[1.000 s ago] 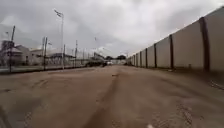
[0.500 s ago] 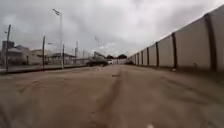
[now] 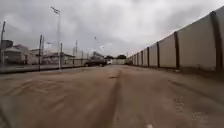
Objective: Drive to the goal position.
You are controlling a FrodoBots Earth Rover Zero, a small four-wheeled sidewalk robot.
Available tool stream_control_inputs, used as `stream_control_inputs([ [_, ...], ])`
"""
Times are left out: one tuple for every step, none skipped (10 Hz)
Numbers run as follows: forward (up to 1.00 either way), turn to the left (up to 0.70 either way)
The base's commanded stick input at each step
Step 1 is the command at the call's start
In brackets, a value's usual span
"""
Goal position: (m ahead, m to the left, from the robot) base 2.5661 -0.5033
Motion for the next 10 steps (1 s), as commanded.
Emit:
stream_control_inputs([
  [0.85, 0.00],
  [0.85, 0.00],
  [0.85, 0.00],
  [0.85, 0.00],
  [0.85, 0.00],
  [0.85, 0.00],
  [0.85, 0.00],
  [0.85, 0.00],
  [0.85, 0.00],
  [0.85, 0.00],
])
